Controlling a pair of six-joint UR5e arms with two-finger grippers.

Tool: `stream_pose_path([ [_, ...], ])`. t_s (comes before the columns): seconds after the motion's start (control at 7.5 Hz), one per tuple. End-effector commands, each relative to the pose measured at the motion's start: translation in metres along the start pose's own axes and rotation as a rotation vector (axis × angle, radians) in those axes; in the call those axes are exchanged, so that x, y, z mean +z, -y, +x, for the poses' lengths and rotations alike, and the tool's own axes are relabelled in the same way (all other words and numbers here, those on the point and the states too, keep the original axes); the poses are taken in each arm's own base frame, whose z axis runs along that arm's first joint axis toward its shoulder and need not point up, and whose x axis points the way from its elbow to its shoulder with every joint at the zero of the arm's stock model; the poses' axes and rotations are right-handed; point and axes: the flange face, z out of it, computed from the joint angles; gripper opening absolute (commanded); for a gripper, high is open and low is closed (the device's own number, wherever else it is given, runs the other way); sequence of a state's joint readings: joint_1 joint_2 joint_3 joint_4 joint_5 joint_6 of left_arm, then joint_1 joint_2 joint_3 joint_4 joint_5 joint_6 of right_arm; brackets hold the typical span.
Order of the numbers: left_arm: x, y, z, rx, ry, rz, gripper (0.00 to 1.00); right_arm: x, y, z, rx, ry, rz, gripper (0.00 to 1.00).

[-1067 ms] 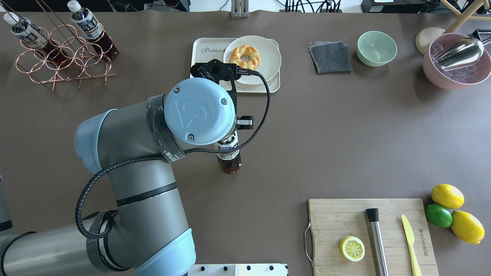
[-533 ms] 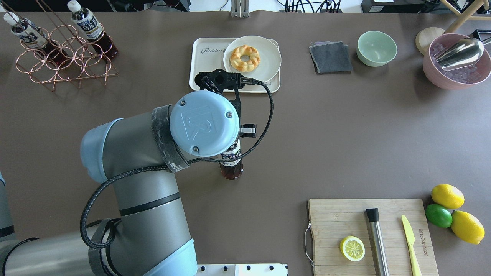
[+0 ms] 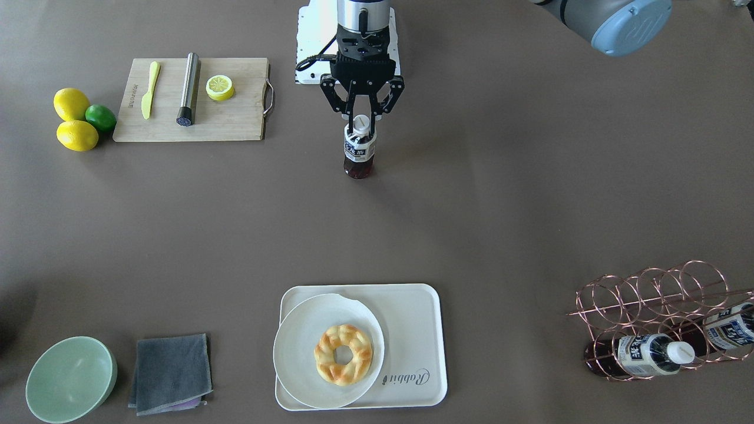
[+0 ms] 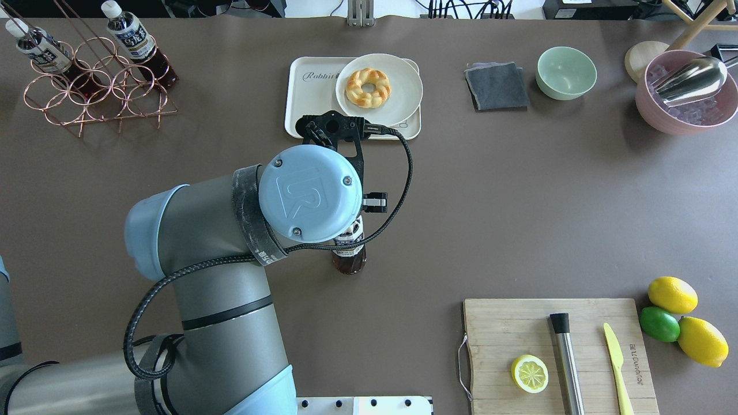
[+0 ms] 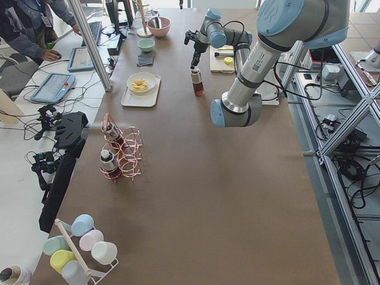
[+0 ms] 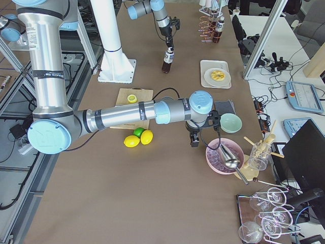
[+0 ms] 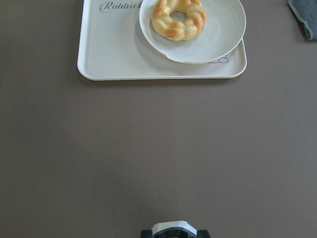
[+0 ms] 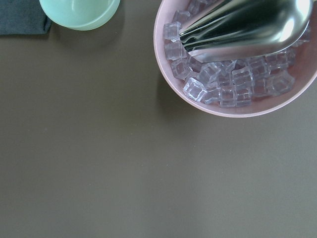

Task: Place tea on tray
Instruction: 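Carry the bottle toward the table center and set it down upright, then open the left gripper and withdraw it while the right arm reaches toward the bottle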

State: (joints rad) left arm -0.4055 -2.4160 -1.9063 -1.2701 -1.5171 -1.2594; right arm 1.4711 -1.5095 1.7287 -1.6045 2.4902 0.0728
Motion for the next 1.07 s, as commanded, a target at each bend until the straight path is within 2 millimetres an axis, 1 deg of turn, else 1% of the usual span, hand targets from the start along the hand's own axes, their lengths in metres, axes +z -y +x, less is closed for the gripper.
stream_pose_path([
  [0.0, 0.000, -0.001, -0.002, 0.002, 0.000, 0.001, 0.87, -0.005, 0.003, -0.007, -0.011, 0.003, 0.010, 1.00],
  [0.13, -0.004, 0.000, -0.001, 0.001, -0.007, 0.004, 0.89, -0.007, 0.016, -0.025, -0.007, 0.011, 0.017, 1.00],
  [0.27, -0.016, 0.000, -0.004, 0.004, -0.033, 0.010, 0.90, -0.007, 0.027, -0.055, 0.022, 0.020, 0.020, 1.00],
  [0.4, -0.029, 0.004, -0.008, -0.001, -0.057, 0.014, 0.90, -0.006, 0.034, -0.089, 0.054, 0.031, 0.021, 1.00],
  [0.53, -0.032, 0.017, -0.031, -0.022, -0.055, 0.018, 0.90, -0.005, 0.044, -0.136, 0.089, 0.046, 0.023, 1.00],
  [0.67, -0.031, 0.041, -0.060, -0.019, -0.055, -0.030, 0.89, -0.005, 0.056, -0.189, 0.146, 0.065, 0.026, 1.00],
  [0.8, -0.032, 0.056, -0.098, 0.041, -0.055, -0.067, 0.89, -0.004, 0.056, -0.240, 0.183, 0.063, 0.042, 1.00],
  [0.93, -0.035, 0.072, -0.136, 0.095, -0.039, -0.038, 0.89, 0.000, 0.041, -0.277, 0.202, 0.056, 0.056, 1.00],
])
